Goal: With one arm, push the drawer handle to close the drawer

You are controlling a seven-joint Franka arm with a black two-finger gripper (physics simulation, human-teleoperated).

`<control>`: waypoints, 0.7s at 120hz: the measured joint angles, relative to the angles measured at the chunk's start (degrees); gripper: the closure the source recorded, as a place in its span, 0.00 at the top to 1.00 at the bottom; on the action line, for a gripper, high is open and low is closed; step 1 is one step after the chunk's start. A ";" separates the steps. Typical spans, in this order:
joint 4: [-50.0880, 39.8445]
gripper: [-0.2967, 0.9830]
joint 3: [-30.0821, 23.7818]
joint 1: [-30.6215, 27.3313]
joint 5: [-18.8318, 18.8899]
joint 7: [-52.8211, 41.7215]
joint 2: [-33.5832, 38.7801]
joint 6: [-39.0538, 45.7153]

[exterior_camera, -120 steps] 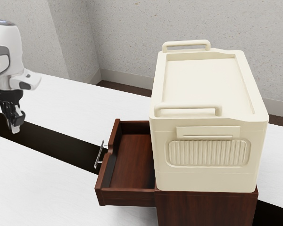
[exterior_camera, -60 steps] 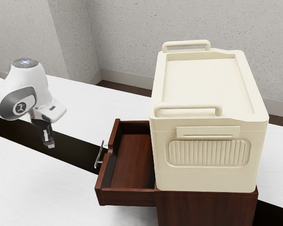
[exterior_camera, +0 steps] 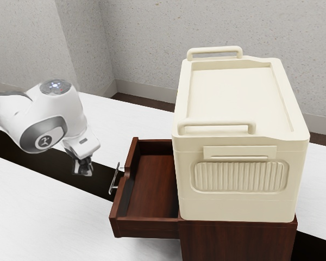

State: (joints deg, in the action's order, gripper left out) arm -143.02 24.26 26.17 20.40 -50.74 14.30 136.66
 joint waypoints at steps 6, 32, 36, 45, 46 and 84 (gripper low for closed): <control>-0.30 0.22 0.00 0.95 -0.19 -0.48 0.05 0.17; 0.89 0.22 0.00 4.87 -0.69 -1.98 -0.53 0.90; 1.75 0.22 0.00 5.02 -0.71 -2.11 -1.21 1.03; 3.18 0.22 -0.07 5.71 -0.75 -2.32 -2.83 1.50; 3.26 0.22 -0.07 5.85 -0.76 -2.33 -2.95 1.56; 6.19 0.17 -0.24 7.58 -0.85 -2.39 -7.74 3.67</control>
State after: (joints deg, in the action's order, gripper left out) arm -136.83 24.03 33.75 19.54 -53.14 6.56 140.33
